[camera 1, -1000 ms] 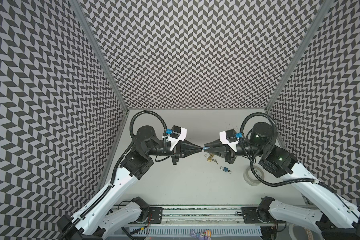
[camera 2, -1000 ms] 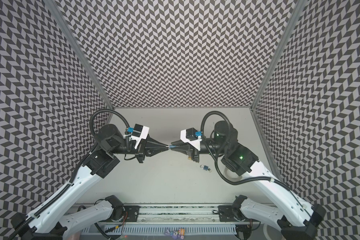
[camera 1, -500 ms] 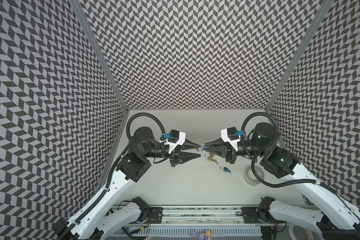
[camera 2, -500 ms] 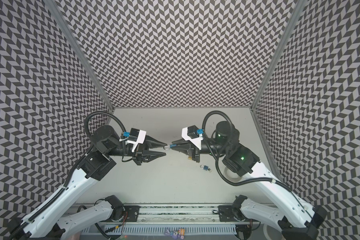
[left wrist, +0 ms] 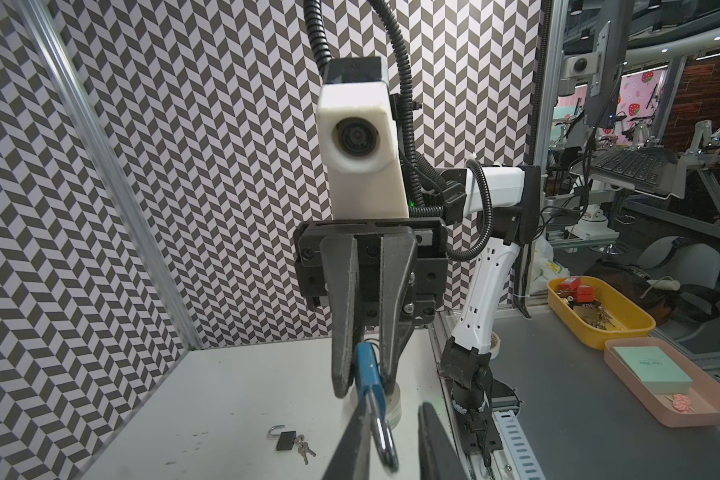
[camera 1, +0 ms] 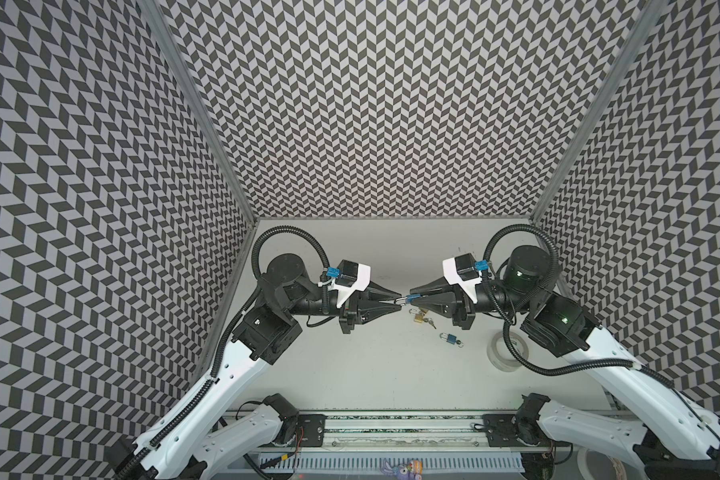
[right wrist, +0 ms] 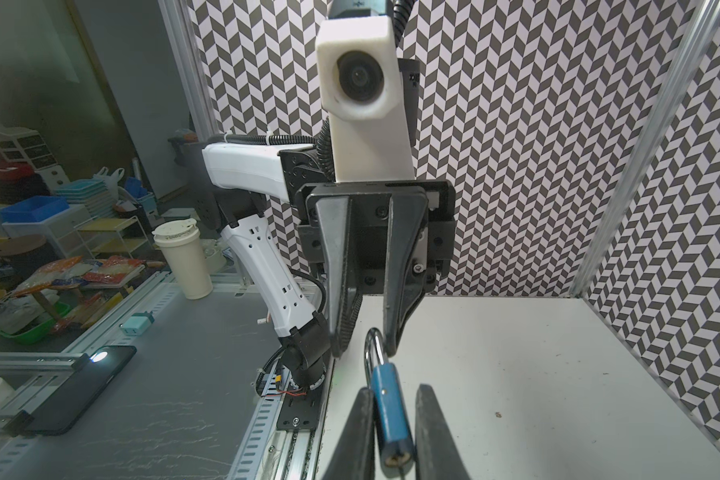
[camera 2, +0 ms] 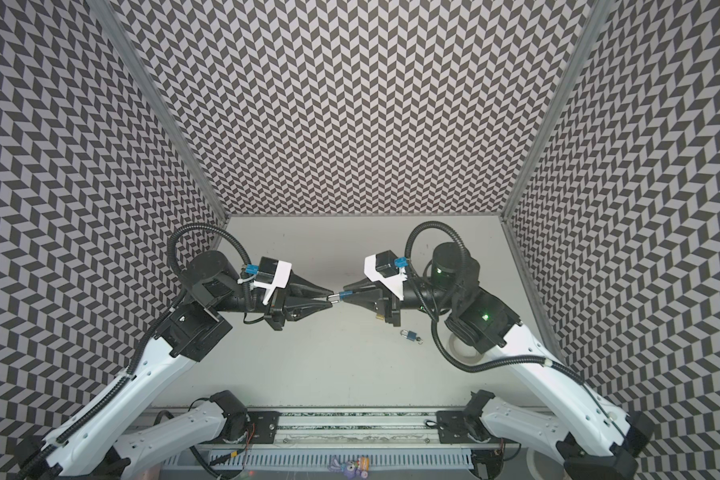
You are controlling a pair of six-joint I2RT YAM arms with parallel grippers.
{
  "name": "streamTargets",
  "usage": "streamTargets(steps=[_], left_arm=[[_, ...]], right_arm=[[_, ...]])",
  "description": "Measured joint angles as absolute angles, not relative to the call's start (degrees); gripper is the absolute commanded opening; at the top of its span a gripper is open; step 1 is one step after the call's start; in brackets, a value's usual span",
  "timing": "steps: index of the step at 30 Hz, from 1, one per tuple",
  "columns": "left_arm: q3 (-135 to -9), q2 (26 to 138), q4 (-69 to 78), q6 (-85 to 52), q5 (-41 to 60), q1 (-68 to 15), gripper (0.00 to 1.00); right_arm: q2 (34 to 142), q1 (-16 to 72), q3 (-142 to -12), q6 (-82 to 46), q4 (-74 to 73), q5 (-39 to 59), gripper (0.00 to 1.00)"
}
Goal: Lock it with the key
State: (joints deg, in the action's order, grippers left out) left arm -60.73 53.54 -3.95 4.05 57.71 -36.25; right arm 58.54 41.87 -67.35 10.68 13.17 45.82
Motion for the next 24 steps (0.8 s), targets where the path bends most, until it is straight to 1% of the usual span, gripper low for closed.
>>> streamTargets(steps=[8,16,19,21,24], left_arm=[[-60.73,53.54,-3.95,4.34,57.74,-36.25,0.29],[-60.71,53.56,-3.92,4.43,57.74,-36.29,0.30],[-60.64,53.56,-3.81,4.29,57.39,-36.34,0.41],[-60.31,53.52,-3.31,3.90,56.55,-36.34,0.52],[-58.57,53.08,-1.23,2.72,54.85,-36.36,0.65]], right_arm=[[57.78,41.82,-67.33,10.00,12.36,45.80,0.00],[57.69,41.82,-67.33,9.87,11.53,45.84,0.00],[57.69,41.82,-67.33,9.76,11.40,45.45,0.00],[57.67,41.82,-66.96,9.19,10.59,44.97,0.00],[57.65,41.82,-65.73,7.68,8.88,44.31,0.00]])
